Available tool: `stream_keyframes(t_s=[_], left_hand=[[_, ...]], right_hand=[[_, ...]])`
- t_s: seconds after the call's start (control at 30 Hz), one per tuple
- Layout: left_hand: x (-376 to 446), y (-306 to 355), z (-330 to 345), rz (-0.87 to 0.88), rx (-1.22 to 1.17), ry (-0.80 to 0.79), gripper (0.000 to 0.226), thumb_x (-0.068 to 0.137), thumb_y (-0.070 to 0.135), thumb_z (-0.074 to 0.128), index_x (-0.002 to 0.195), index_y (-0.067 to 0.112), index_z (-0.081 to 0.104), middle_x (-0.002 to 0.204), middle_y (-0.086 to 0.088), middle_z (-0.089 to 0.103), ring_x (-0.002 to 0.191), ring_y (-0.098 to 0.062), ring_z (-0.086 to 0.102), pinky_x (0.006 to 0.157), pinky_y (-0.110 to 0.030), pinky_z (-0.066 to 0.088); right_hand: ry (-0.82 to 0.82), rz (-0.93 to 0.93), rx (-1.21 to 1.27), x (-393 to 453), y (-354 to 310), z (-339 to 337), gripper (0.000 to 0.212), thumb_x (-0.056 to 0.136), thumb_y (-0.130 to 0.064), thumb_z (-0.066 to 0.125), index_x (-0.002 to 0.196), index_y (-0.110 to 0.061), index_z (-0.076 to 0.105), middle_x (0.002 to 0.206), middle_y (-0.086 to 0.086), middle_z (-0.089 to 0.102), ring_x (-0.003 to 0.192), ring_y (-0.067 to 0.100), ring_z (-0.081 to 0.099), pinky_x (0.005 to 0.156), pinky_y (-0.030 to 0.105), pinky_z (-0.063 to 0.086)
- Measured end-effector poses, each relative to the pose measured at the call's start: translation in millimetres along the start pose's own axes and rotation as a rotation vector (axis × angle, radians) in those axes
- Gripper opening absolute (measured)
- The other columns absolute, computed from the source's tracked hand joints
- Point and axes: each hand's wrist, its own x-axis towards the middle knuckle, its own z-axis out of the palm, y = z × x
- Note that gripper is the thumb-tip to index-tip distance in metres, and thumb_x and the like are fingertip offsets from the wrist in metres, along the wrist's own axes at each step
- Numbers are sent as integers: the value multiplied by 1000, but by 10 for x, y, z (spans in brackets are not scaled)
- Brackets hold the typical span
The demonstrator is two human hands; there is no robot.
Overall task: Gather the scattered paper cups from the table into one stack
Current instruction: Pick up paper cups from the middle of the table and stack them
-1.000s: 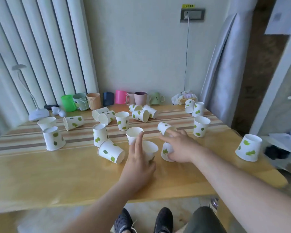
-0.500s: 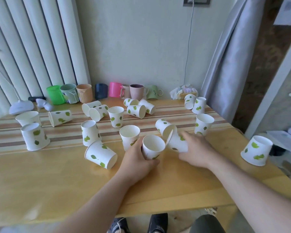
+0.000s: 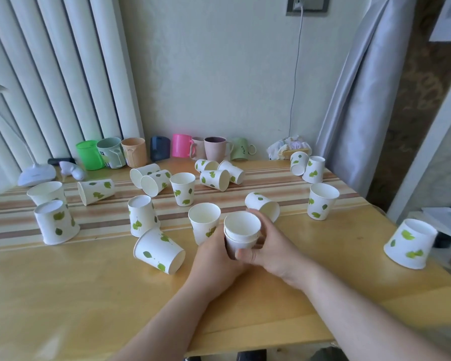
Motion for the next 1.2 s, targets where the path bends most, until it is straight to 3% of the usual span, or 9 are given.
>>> stream_keyframes(t_s=[0.23,0.37,0.5,0.6,0.73,0.83,0.97,1.1,1.2], left_hand=[[-200,-10,-144,-24,117,-158,70,76,42,81,139,42,51,125,22,60,110,-4,64,93,-23,54],[-443,-195,-735,250,291,-33,30,86,43,73,115,49,70,117,32,62,109,7,59,94,-10,44],[-253,-553,-1346,165,634,5,63,71,65,70,133,54,62,153,14,46,142,-23,36,114,-50,41],[-183,-615,-1413,-230,279,-117,98,59,86,73,148,63,41,165,18,21,155,-22,23,123,-56,33],[-104,-583,-1136,-442,-324,322,70,94,63,68,155,39,43,150,-4,51,130,-28,57,107,-45,47],[-124,-589,-1026,-463,-102,318,58,90,51,79,135,23,57,128,4,64,122,-25,60,98,-43,49],[-193,-548,-915,-380,152,189,10,100,41,68,104,46,60,145,5,54,144,-25,43,119,-44,35],[-231,-539,-909,-394,3,336,5,99,45,69,104,42,70,155,6,50,145,-22,44,121,-48,38],[-250,-402,-974,-330,-300,527,12,87,57,68,93,47,73,122,6,75,113,-26,71,104,-58,55]], right_hand=[[76,1,-125,181,58,6,56,71,-23,99,117,-35,68,113,-15,80,103,-4,74,83,20,61],[41,-16,-183,328,71,40,56,69,-30,97,115,-40,66,109,-19,77,101,-3,70,81,19,56],[38,-55,-174,316,158,36,64,67,-30,99,118,-48,64,113,-32,73,105,-8,68,95,25,57],[43,-70,-172,279,192,44,66,68,-30,99,119,-51,63,115,-34,72,108,-8,67,99,28,57],[47,-71,-177,260,188,49,66,67,-34,99,119,-53,61,115,-38,70,107,-10,66,99,29,56],[49,-75,-179,268,175,48,66,67,-35,99,116,-56,59,114,-41,69,107,-13,65,98,27,56],[55,-83,-177,265,190,45,67,68,-36,98,119,-54,60,115,-39,69,107,-13,65,97,27,56],[57,-81,-178,256,193,50,69,67,-38,97,124,-51,61,116,-36,71,109,-10,66,99,30,57],[56,-75,-174,254,185,62,68,66,-39,97,123,-52,62,116,-33,72,109,-6,67,99,33,58]])
